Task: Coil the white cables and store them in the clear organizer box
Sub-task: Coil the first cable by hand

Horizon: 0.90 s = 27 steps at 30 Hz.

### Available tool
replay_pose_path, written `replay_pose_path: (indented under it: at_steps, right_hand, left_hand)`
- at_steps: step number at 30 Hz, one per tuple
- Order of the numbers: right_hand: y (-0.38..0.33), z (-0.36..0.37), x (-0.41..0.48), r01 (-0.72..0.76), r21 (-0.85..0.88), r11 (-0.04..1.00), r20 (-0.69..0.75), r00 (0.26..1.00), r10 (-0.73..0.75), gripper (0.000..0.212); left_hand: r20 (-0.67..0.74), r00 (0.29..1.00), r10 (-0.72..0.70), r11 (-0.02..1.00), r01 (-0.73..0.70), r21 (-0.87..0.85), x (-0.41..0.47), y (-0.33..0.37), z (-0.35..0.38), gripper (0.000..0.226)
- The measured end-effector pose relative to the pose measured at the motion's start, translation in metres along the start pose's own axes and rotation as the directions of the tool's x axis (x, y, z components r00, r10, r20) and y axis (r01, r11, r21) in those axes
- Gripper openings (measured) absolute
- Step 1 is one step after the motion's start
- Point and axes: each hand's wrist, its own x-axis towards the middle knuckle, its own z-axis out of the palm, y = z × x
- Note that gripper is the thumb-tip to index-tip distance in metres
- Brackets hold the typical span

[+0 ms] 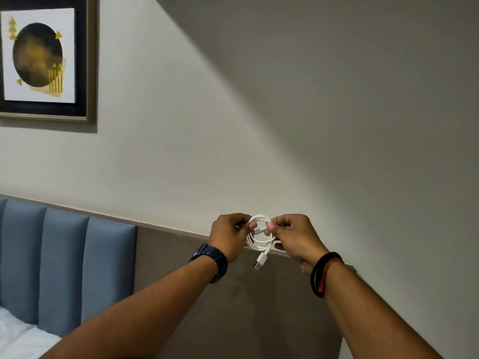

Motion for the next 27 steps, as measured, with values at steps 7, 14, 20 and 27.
replay_pose_path:
  at_steps: [7,14,20,27]
  right_hand:
    - [-0.003,-0.001,-0.004,-0.093,0.199,0.976,0.025,0.996,0.089,0.012]
    - [-0.003,-0.002,-0.010,-0.077,0.281,0.957,0.045,0.997,0.067,0.006]
    - [-0.006,-0.009,-0.013,-0.143,0.376,0.915,0.217,0.974,0.063,0.015]
    - [-0.010,0.003,-0.022,0.135,0.045,0.990,0.002,0.991,-0.135,0.032]
  left_hand:
    - [0.015,0.999,0.039,0.999,-0.040,0.029,-0.003,0.003,-0.002,0.009]
    - [0.056,0.998,0.025,1.000,-0.025,-0.009,-0.003,0.005,-0.005,0.007]
    - [0.099,0.995,0.010,0.998,-0.003,-0.065,-0.001,0.018,-0.010,0.013]
    - [0.061,0.998,0.004,1.000,-0.003,-0.012,0.002,0.017,-0.004,0.012]
